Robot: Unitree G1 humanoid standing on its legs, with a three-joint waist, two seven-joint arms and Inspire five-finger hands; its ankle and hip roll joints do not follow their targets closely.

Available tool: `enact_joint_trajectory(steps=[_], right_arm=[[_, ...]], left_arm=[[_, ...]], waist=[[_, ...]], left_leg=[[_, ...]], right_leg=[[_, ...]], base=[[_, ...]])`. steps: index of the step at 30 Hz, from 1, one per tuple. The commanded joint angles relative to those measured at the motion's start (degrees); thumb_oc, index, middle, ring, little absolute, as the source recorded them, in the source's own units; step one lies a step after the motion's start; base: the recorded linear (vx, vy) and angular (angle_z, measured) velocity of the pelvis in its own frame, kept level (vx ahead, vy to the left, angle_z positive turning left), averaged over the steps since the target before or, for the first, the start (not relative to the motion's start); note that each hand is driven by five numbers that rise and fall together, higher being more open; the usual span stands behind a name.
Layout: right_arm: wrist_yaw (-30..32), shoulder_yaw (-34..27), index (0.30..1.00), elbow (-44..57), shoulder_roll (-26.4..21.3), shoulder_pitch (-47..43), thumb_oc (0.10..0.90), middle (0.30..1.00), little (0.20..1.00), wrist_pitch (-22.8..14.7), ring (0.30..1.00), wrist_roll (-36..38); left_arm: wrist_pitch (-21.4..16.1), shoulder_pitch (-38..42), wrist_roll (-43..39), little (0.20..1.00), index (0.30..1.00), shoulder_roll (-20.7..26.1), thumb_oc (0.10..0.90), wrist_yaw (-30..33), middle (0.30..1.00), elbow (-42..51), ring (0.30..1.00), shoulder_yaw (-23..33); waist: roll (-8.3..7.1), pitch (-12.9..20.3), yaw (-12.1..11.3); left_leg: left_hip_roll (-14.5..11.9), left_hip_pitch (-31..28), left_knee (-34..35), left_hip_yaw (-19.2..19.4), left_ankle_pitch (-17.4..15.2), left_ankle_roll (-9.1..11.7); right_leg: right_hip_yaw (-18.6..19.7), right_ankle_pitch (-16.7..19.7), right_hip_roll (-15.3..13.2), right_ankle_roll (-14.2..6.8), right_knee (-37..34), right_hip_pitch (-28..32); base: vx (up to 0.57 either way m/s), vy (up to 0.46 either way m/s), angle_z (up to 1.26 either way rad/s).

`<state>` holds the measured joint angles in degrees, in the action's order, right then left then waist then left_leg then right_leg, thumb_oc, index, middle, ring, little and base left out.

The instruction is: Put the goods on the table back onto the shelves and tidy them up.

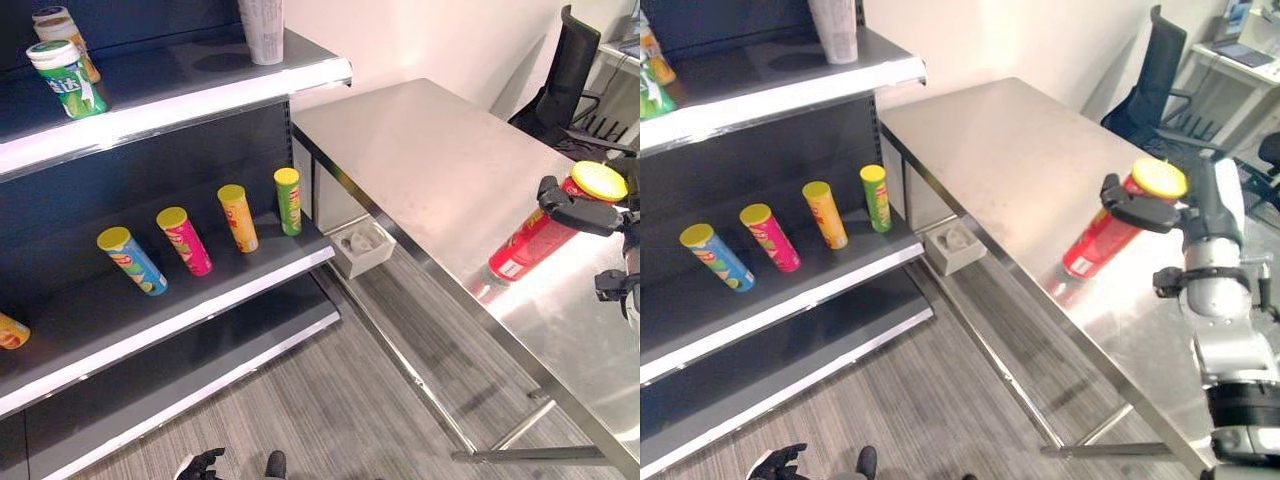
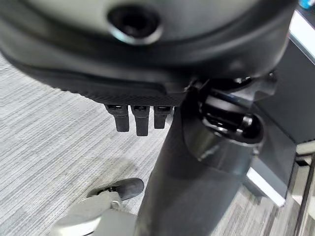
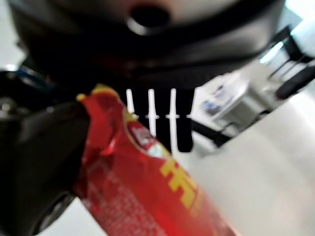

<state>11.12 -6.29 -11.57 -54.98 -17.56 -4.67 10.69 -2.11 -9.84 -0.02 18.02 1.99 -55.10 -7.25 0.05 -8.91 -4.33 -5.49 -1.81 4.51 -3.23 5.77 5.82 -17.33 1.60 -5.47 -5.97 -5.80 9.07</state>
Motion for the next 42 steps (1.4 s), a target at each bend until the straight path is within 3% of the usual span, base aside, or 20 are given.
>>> enact_joint_trajectory(steps=[1, 6, 7, 8, 10, 12, 14, 16, 18, 21, 23, 25, 27, 29, 30, 32, 33, 36, 38, 42], right_arm=[[2.5, -4.2, 0.300, 7.7, -1.8, -7.0, 0.400, 0.300, 0.300, -7.3, 0.300, 2.6], [2.1, -3.7, 0.300, 14.3, -1.5, -9.2, 0.400, 0.300, 0.300, -8.6, 0.300, 3.1], [1.8, -3.8, 0.300, 15.3, -1.6, -9.3, 0.400, 0.300, 0.300, -8.8, 0.300, 3.9], [1.3, -3.9, 0.300, 16.7, -1.8, -8.6, 0.400, 0.300, 0.300, -8.7, 0.300, 4.1], [0.9, -4.1, 0.300, 17.5, -1.5, -8.0, 0.400, 0.300, 0.300, -8.6, 0.300, 4.0], [0.2, -4.8, 0.300, 19.0, -1.8, -6.6, 0.400, 0.300, 0.300, -8.4, 0.300, 3.2], [-0.7, -5.2, 0.300, 20.3, -1.9, -5.3, 0.400, 0.300, 0.300, -8.2, 0.300, 2.6], [-1.6, -5.2, 0.300, 21.3, -1.2, -4.6, 0.400, 0.300, 0.300, -8.1, 0.300, 2.5], [-2.9, -4.3, 0.300, 22.3, -0.3, -4.0, 0.400, 0.300, 0.300, -7.9, 0.300, 2.4], [-3.9, -3.9, 0.300, 23.0, 1.4, -2.8, 0.400, 0.300, 0.300, -7.2, 0.300, 1.3], [-3.6, -3.4, 0.300, 23.0, 2.9, -2.7, 0.400, 0.300, 0.300, -7.0, 0.300, 0.0], [-3.6, -1.4, 0.300, 23.2, 5.5, -3.5, 0.400, 0.300, 0.300, -6.5, 0.300, -1.4], [-3.9, -0.7, 0.300, 23.1, 7.1, -2.9, 0.400, 0.300, 0.300, -6.0, 0.300, -1.8], [-4.0, -0.4, 0.300, 23.2, 7.6, -2.0, 0.400, 0.300, 0.300, -5.6, 0.300, -2.6], [-4.0, -0.4, 0.300, 23.2, 7.6, -2.0, 0.400, 0.300, 0.300, -5.6, 0.300, -2.6], [-4.6, -0.5, 0.300, 24.0, 8.1, -0.7, 0.400, 0.300, 0.300, -5.7, 0.300, -2.7], [-5.0, -0.7, 0.300, 24.6, 8.3, 0.1, 0.400, 0.300, 0.300, -5.9, 0.300, -2.8], [-6.0, 0.7, 0.300, 25.1, 8.6, 0.9, 0.400, 0.300, 0.300, -6.0, 0.300, -3.7], [-6.2, 2.5, 0.300, 24.4, 8.6, 0.7, 0.400, 0.300, 0.300, -6.2, 0.300, -4.7], [-5.9, 6.4, 0.300, 23.3, 9.8, -0.6, 0.400, 0.300, 0.300, -5.7, 0.300, -7.0]], left_arm=[[-1.2, 1.8, -1.4, 0.900, 0.900, 4.2, 0.800, 1.1, 0.900, 0.5, 0.900, -0.9], [-1.3, 2.5, -2.1, 0.900, 0.900, 3.7, 0.800, 1.3, 0.900, 0.4, 0.900, -0.2], [-1.4, 2.6, -2.2, 0.900, 0.900, 3.5, 0.800, 1.3, 0.900, 0.4, 0.900, -0.2], [-1.3, 2.2, -1.5, 0.900, 0.900, 3.4, 0.800, 1.0, 0.900, 0.9, 0.900, 0.2], [-1.3, 1.9, -0.9, 0.900, 0.900, 3.5, 0.800, 0.9, 0.900, 0.9, 0.900, 0.4], [-1.3, 1.8, 0.0, 0.900, 0.900, 3.8, 0.800, 1.0, 0.900, 0.7, 0.900, 0.8], [-1.3, 2.0, 0.5, 0.900, 0.900, 3.7, 0.800, 1.2, 0.900, 0.4, 0.900, 1.0], [-1.6, 1.9, 0.7, 0.900, 0.900, 3.5, 0.800, 1.3, 0.900, 0.9, 0.900, 1.1], [-2.0, 1.8, 1.3, 0.900, 0.900, 3.4, 0.800, 1.4, 0.900, 1.3, 0.900, 0.7], [-1.9, 2.7, 2.1, 0.900, 0.900, 3.6, 0.800, 1.0, 0.900, 1.3, 0.900, 0.1], [-2.2, 3.5, 3.0, 0.900, 0.900, 4.3, 0.800, 1.1, 0.900, 1.2, 0.900, -0.3], [-2.5, 3.8, 3.9, 0.900, 0.900, 5.7, 0.800, 1.0, 0.900, 0.9, 0.900, 0.4], [-2.3, 4.0, 4.4, 0.900, 0.900, 6.5, 0.800, 1.4, 0.900, -0.3, 0.900, 1.2], [-2.2, 4.3, 4.3, 0.900, 0.900, 7.0, 0.800, 1.9, 0.900, -0.7, 0.900, 2.2], [-2.2, 4.3, 4.3, 0.900, 0.900, 7.0, 0.800, 1.9, 0.900, -0.6, 0.900, 2.2], [-2.1, 4.5, 4.3, 0.900, 0.900, 7.3, 0.800, 1.7, 0.900, -1.0, 0.900, 2.3], [-2.0, 4.3, 4.2, 0.900, 0.900, 7.4, 0.800, 1.3, 0.900, -0.8, 0.900, 2.3], [-1.5, 3.6, 4.5, 0.900, 0.900, 7.0, 0.800, 0.8, 0.900, -1.4, 0.900, 2.2], [-1.5, 3.6, 4.4, 0.900, 0.900, 6.5, 0.800, 0.6, 0.900, -0.8, 0.900, 2.1], [-1.6, 4.0, 2.0, 0.900, 0.900, 4.6, 0.800, 1.5, 0.900, 0.9, 0.900, 2.1]], waist=[[-3.94, 3.2, -2.4], [-3.82, -0.2, -4.1], [-3.96, -0.9, -3.9], [-4.01, -0.9, -3.3], [-3.99, -0.8, -3.1], [-3.67, -0.8, -2.3], [-2.81, -0.2, -1.1], [-2.01, 0.3, -0.4], [-0.52, 1.3, 0.1], [0.89, 2.2, 0.7], [0.84, 2.3, 0.4], [-0.61, 1.8, -0.3], [-0.59, 1.5, -0.3], [-0.62, 0.4, 0.8], [-0.77, 0.5, 0.7], [-0.32, -0.1, 1.8], [-0.24, -0.3, 2.0], [-0.49, -0.5, 1.9], [-1.01, -0.6, 2.2], [-1.98, -0.6, 1.4]], left_leg=[[-0.5, 1.4, 0.1, -0.9, -1.6, 1.6], [-0.1, 8.6, -4.9, -1.9, 0.2, 2.6], [-0.5, 9.8, -7.0, 0.6, -0.6, 1.9], [-2.1, 9.1, -9.3, 5.6, -3.1, 0.6], [-2.7, 8.7, -10.6, 7.0, -4.1, 0.4], [-4.8, 7.1, -12.2, 9.2, -5.6, 0.9], [-8.9, 3.6, -12.1, 10.5, -6.7, 2.4], [-11.8, 1.2, -11.2, 11.3, -5.7, 3.5], [-12.7, -1.8, -9.0, 9.1, -5.4, 5.0], [-10.9, -3.9, -2.9, 10.4, -7.6, 4.9], [-8.2, -4.2, -0.7, 10.9, -8.4, 4.1], [-1.6, -3.1, -0.1, 11.5, -9.8, 0.4], [0.6, -3.5, 0.3, 11.4, -10.5, -0.7], [1.6, -3.6, 0.5, 10.6, -10.1, -1.7], [1.7, -3.4, 0.5, 10.7, -9.8, -1.7], [2.0, -3.1, 0.5, 10.1, -9.3, -2.5], [2.3, -3.0, 0.5, 9.6, -9.1, -3.0], [3.3, -3.2, 0.5, 8.4, -8.9, -3.8], [4.1, -3.1, 0.5, 7.7, -9.0, -4.0], [5.0, -2.4, -0.6, 6.4, -8.7, -3.6]], right_leg=[[2.4, -6.3, 2.4, 0.9, 0.8, -1.1], [-0.5, -6.3, 2.2, 1.5, 0.8, -1.8], [-2.1, -5.7, 1.3, 1.5, 0.8, -2.4], [-4.5, -5.1, 0.0, 1.3, 0.8, -3.2], [-5.5, -4.6, -0.6, 1.3, 0.8, -3.3], [-7.9, -3.8, -1.9, 1.3, 0.8, -3.3], [-9.1, -4.3, -2.9, 0.8, 1.0, -2.9], [-10.4, -3.5, -4.1, -0.1, 1.1, -2.9], [-11.1, -1.7, -6.1, -1.7, 1.3, -3.5], [-12.4, 1.8, -9.5, -3.9, 1.5, -5.1], [-12.1, 4.9, -12.4, -5.7, 1.6, -7.0], [-11.9, 8.9, -18.6, -7.0, 3.5, -10.0], [-10.1, 9.3, -20.5, -7.1, 5.4, -10.7], [-3.8, 9.5, -19.2, -6.4, 8.1, -12.8], [-3.7, 9.7, -19.3, -6.3, 8.1, -13.1], [3.3, 5.5, -14.0, -4.9, 10.1, -14.4], [4.7, 3.5, -11.5, -4.3, 10.9, -14.4], [3.5, -0.9, -3.4, -1.9, 11.1, -13.8], [5.6, -2.0, 0.0, -1.1, 8.8, -13.2], [8.5, -0.6, 1.7, -0.3, 4.9, -11.5]], base=[[-0.23, -0.156, 0.23], [-0.19, -0.049, 0.43], [-0.30, 0.040, 0.68], [-0.20, 0.044, 0.98], [-0.11, 0.059, 1.46], [-0.13, 0.152, 0.52], [-0.01, 0.203, 0.86], [-0.01, 0.270, 0.87], [-0.05, 0.454, 0.65], [-0.07, 0.427, 0.28], [-0.14, 0.434, 0.34], [-0.17, 0.589, -0.02], [-0.02, 0.403, 0.03], [-0.02, 0.206, 0.32], [-0.03, 0.133, 0.19], [-0.01, 0.149, 0.06], [0.03, 0.114, 0.16], [0.07, 0.039, 0.32], [0.04, -0.004, 0.16], [0.10, -0.082, -0.02]])
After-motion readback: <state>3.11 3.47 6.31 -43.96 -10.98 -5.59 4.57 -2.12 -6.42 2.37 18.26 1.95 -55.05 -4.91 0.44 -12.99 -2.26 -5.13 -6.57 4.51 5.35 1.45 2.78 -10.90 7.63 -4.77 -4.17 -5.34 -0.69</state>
